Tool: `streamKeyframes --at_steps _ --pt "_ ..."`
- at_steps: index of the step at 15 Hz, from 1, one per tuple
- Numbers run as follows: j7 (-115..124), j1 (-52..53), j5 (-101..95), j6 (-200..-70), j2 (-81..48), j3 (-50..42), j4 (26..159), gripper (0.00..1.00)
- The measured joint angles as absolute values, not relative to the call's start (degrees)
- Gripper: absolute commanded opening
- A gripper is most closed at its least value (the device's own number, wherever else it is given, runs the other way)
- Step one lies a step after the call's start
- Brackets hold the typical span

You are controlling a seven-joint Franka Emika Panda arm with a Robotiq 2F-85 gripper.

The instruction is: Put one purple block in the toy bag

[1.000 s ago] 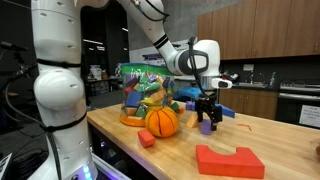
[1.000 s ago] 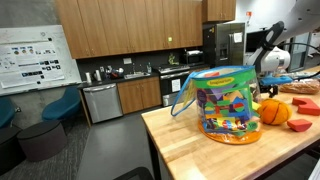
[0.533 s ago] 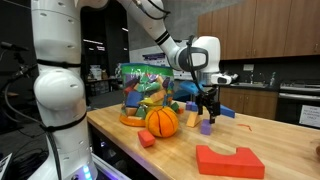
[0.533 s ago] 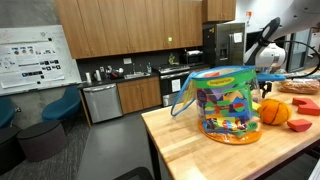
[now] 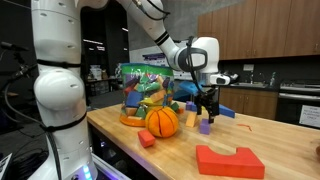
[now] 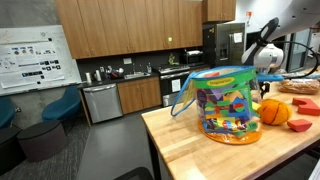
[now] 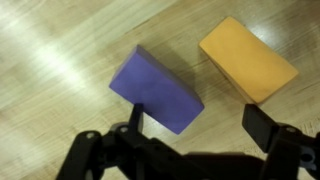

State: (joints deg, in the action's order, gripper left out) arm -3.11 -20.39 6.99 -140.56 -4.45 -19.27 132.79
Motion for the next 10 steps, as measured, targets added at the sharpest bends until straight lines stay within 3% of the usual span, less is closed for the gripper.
streamKeyframes --at_steps 10 --pt "-8.70 -20.62 2.24 -142.37 -4.47 -19.77 134.01 1.00"
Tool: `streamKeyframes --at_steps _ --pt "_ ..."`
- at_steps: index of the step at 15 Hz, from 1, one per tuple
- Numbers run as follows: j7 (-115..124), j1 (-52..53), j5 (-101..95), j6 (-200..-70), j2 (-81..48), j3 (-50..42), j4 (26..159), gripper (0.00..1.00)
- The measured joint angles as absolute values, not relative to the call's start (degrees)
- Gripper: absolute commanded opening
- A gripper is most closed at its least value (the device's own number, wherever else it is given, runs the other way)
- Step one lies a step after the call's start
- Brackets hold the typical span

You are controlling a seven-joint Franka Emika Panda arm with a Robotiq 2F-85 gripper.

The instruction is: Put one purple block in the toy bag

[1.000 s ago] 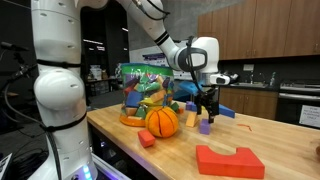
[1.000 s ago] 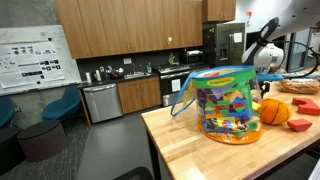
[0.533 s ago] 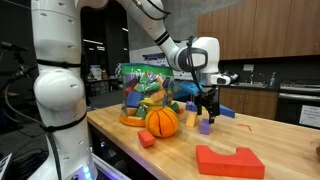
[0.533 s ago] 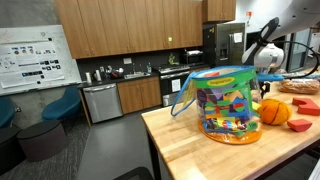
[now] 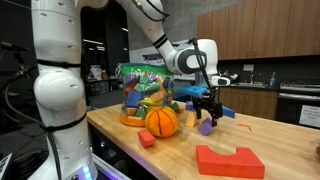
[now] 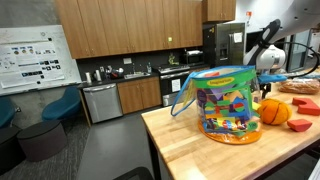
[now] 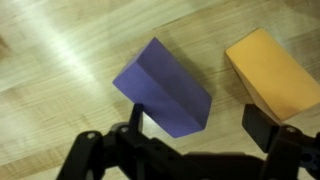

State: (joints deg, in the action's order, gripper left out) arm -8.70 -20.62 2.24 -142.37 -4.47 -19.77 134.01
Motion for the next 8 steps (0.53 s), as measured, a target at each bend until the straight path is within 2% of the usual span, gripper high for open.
streamKeyframes --at_steps 8 --pt "-8.64 -21.23 -1.51 -145.03 -6.50 -21.24 135.91 1.00"
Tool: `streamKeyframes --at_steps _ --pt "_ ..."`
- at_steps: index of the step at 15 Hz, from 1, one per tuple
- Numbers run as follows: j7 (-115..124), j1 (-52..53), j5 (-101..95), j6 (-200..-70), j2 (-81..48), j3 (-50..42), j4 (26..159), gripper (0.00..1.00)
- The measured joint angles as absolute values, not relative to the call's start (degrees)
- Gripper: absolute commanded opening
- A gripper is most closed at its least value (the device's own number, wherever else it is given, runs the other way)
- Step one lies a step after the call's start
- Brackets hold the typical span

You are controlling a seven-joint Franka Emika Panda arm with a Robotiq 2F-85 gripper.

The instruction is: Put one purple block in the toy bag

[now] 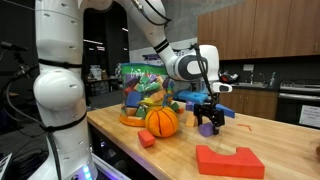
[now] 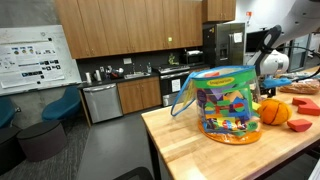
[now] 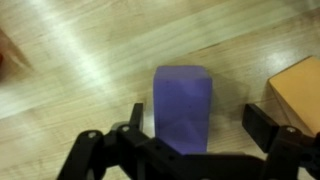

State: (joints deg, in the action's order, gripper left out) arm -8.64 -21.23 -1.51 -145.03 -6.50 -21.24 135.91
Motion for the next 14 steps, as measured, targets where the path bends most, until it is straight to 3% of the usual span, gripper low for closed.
streamKeyframes --at_steps 2,4,11,12,14 --pt "-8.83 -21.43 1.85 -144.99 -6.54 -21.22 135.87 1.00" --pt "-9.98 -21.43 8.27 -144.02 -6.42 -20.83 135.62 0.74" --pt "-14.03 -21.36 24.27 -137.26 -4.34 -18.85 133.96 0.21" --pt "-14.05 -21.36 24.69 -137.09 -4.16 -18.85 133.77 0.16" --pt "-14.05 -21.36 24.90 -137.01 -4.07 -18.86 133.43 0.16"
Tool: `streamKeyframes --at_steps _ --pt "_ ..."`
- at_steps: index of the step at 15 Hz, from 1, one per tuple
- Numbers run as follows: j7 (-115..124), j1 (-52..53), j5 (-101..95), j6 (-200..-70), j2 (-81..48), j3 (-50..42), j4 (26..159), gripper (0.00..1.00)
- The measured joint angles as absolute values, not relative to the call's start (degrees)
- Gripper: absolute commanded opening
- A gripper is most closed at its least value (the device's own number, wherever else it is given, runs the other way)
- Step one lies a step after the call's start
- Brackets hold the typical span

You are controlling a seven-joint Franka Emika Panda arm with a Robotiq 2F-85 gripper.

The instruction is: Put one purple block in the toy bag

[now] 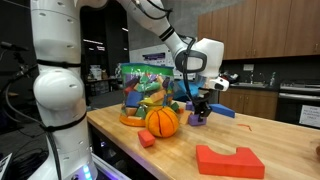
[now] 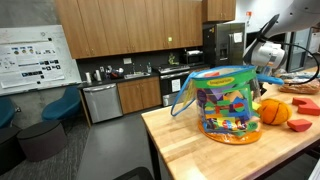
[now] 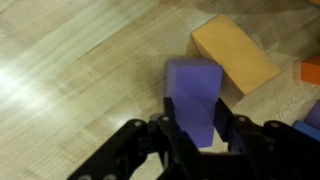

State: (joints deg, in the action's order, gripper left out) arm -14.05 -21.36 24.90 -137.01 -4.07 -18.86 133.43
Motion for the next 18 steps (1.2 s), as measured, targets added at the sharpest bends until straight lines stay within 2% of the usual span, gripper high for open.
streamKeyframes --at_steps 11,18 --pt "-13.73 -21.37 20.35 -136.76 -3.63 -19.53 132.37 0.16" --pt "-10.66 -21.25 8.48 -135.37 5.38 -19.82 129.31 0.16"
